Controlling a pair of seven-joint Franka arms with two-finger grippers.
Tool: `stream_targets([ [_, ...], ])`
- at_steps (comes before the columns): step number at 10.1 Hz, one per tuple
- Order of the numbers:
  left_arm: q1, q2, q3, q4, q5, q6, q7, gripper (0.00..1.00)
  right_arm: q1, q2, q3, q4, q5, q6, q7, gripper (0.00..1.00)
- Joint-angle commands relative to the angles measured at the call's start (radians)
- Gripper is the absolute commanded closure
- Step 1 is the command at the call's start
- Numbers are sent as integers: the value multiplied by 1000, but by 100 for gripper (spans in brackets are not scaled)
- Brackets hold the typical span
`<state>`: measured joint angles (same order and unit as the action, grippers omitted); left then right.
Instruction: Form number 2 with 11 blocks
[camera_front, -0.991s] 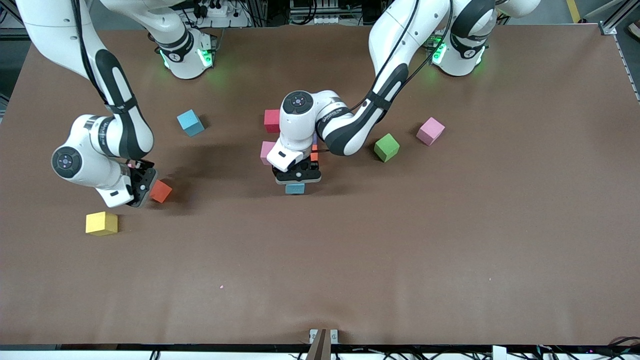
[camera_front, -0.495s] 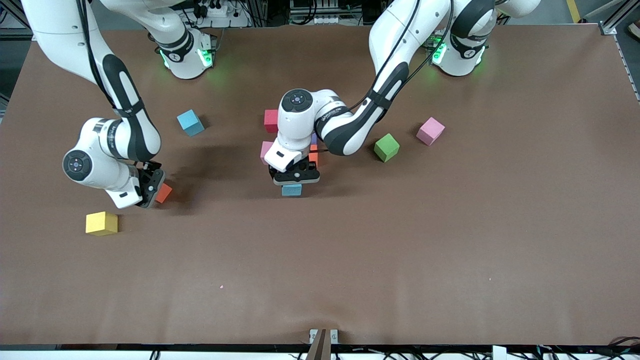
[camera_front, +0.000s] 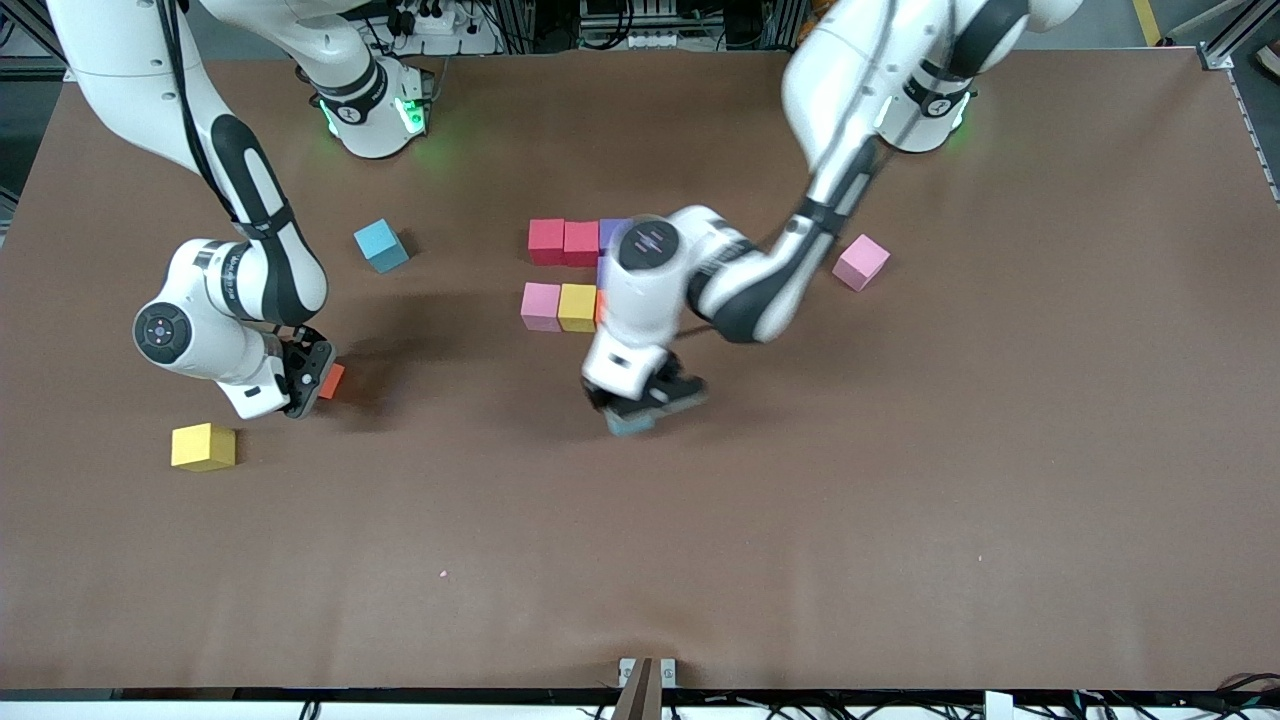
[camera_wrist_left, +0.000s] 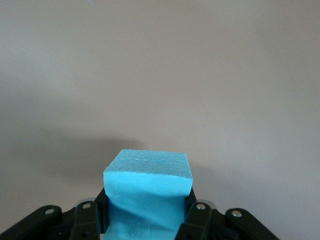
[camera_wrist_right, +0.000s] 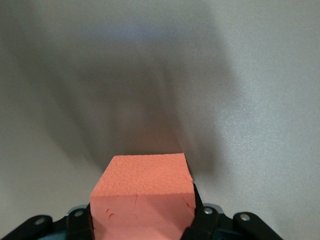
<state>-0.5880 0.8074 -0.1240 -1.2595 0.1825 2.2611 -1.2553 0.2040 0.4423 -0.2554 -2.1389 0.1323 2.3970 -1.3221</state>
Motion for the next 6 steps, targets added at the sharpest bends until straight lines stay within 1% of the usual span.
stream_targets([
  [1, 156, -95, -51, -29, -47, -99, -7, 87, -3, -34, 8, 2, 10, -51, 3, 55],
  [2, 212, -137, -51, -37, -52, -154, -12, 87, -3, -59, 39, 5, 12, -96, 26, 56],
  [4, 292, -183, -51, -53, -77, -254, -12, 87, 0, -102, 89, 7, 10, -137, 177, 56],
  [5, 331, -212, -51, -87, -107, -282, -9, 87, 11, -128, 119, 7, 12, -151, 248, 56],
  [6, 359, -259, -51, -153, -126, -303, 0, 87, 40, -145, 134, 7, 10, -176, 350, 56],
])
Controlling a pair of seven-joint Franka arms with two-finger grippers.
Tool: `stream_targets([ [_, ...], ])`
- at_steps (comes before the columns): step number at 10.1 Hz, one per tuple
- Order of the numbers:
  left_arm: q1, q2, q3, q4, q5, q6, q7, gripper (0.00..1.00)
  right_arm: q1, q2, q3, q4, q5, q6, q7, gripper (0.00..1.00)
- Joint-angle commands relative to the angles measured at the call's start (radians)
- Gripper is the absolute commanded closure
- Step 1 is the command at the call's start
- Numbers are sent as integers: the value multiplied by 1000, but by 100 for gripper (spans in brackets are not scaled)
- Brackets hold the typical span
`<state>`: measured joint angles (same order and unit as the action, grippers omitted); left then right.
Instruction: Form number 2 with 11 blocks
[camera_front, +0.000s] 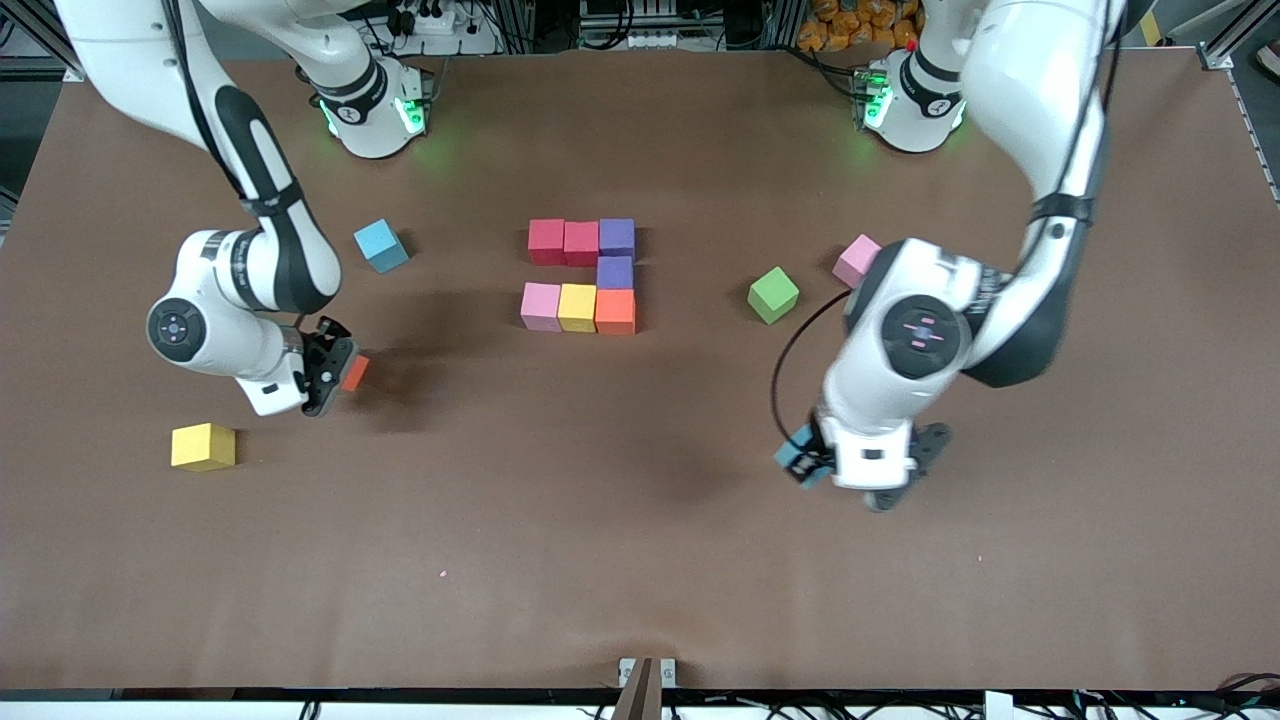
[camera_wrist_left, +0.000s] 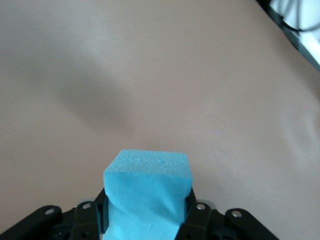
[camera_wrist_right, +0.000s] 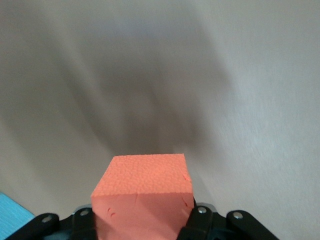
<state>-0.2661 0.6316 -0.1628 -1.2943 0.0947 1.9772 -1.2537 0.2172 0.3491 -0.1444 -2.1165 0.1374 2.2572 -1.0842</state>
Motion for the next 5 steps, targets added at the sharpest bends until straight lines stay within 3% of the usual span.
stream_targets([
  [1, 51, -134, -12, -200, -38, -18, 7, 87, 75, -56, 25, -13, 7, -39, 238, 56],
  [5, 197, -268, -12, -364, -38, -43, 87, 87, 256, -71, 22, -5, 82, -25, 869, 57],
])
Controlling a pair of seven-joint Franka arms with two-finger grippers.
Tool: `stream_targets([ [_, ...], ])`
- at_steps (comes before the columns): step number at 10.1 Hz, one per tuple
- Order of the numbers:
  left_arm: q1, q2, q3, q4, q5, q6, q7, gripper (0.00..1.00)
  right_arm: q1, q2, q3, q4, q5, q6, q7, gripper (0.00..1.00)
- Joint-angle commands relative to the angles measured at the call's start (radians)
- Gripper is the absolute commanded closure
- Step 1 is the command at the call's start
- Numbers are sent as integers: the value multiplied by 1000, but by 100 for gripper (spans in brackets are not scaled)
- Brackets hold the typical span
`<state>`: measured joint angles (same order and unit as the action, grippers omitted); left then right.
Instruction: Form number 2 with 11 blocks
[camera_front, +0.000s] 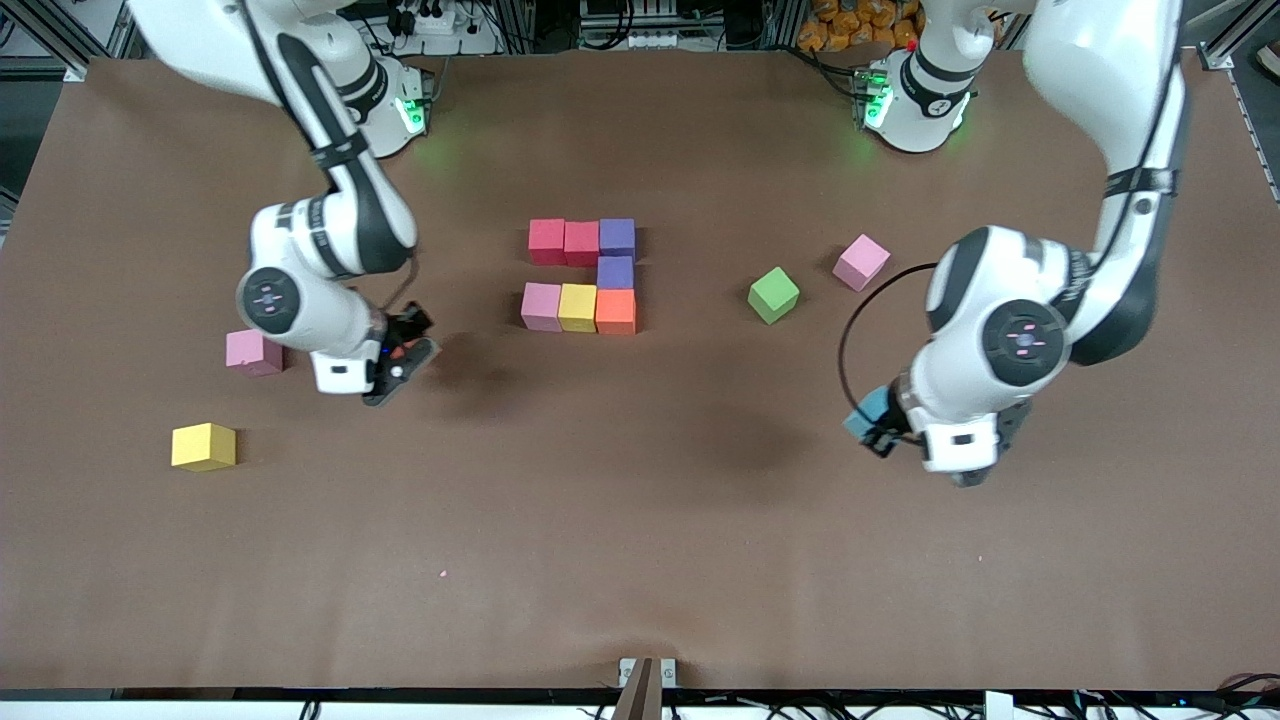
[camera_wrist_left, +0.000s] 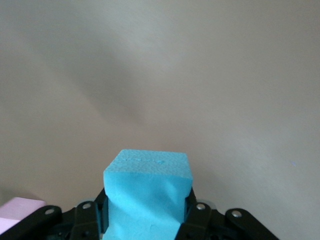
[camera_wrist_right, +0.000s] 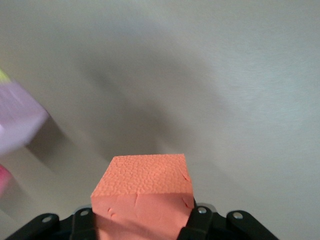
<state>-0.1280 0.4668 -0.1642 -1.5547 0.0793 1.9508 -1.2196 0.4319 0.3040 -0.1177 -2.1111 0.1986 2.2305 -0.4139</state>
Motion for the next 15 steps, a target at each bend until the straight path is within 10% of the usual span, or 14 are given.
stream_targets([
  [1, 92, -124, -11, -102, -23, -68, 86, 87, 77, -22, -5, -1, 22, 11, 348, 57],
  [8, 212, -181, -8, -96, -9, -154, 256, 87, 261, 91, -5, 63, 15, 173, 889, 57],
  [15, 231, -183, -3, -74, -10, -154, 304, 82, 289, 168, -11, 132, 10, 169, 923, 57],
])
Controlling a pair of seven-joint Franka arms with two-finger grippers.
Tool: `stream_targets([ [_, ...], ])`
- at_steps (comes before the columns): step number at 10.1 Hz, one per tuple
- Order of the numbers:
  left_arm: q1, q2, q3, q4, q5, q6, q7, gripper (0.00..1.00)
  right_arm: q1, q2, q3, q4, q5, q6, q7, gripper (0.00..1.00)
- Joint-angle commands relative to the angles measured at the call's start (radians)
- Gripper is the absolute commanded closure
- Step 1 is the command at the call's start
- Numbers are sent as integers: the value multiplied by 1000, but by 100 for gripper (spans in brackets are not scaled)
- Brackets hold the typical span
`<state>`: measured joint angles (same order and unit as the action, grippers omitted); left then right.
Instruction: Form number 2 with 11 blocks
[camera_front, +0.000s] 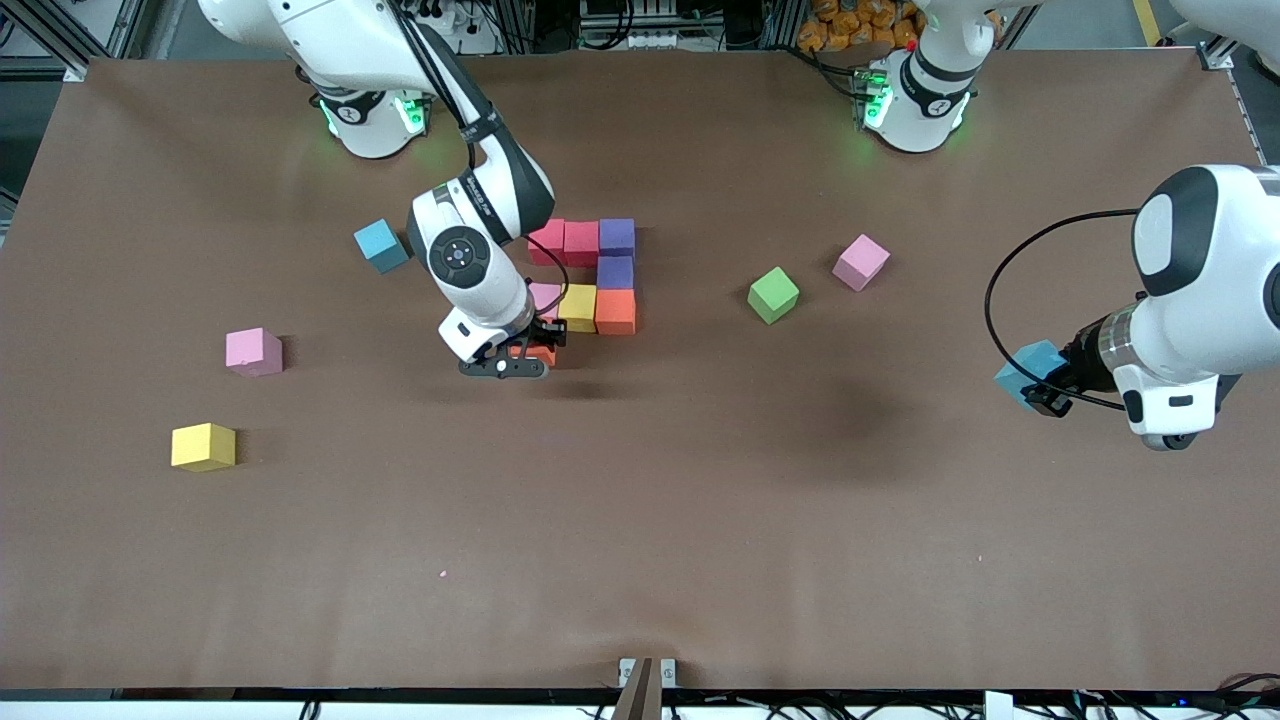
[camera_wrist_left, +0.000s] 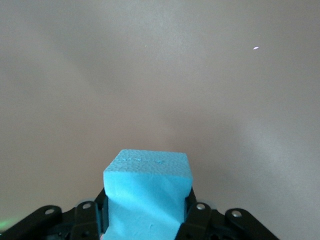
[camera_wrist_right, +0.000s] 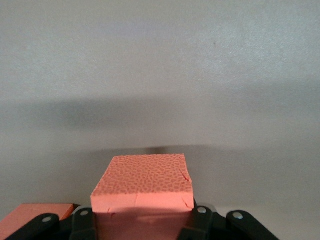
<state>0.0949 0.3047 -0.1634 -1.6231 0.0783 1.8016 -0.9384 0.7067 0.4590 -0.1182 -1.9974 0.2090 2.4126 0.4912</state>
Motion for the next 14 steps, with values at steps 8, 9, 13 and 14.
stream_targets([
  [8, -18, 30, -11, -9, -8, -1, 46, 82, 34, 58, -9, 16, -5, 17, 66, 57],
  [9, -35, 37, -22, -8, -9, 2, 49, 82, 34, 58, -9, 16, -8, 17, 64, 57],
  [13, -147, 100, -59, -6, -17, 18, 66, 82, 34, 61, -9, 16, -17, 17, 64, 57],
  [14, -164, 129, -59, -1, -17, 19, 66, 82, 34, 64, -9, 16, -31, 17, 66, 57],
])
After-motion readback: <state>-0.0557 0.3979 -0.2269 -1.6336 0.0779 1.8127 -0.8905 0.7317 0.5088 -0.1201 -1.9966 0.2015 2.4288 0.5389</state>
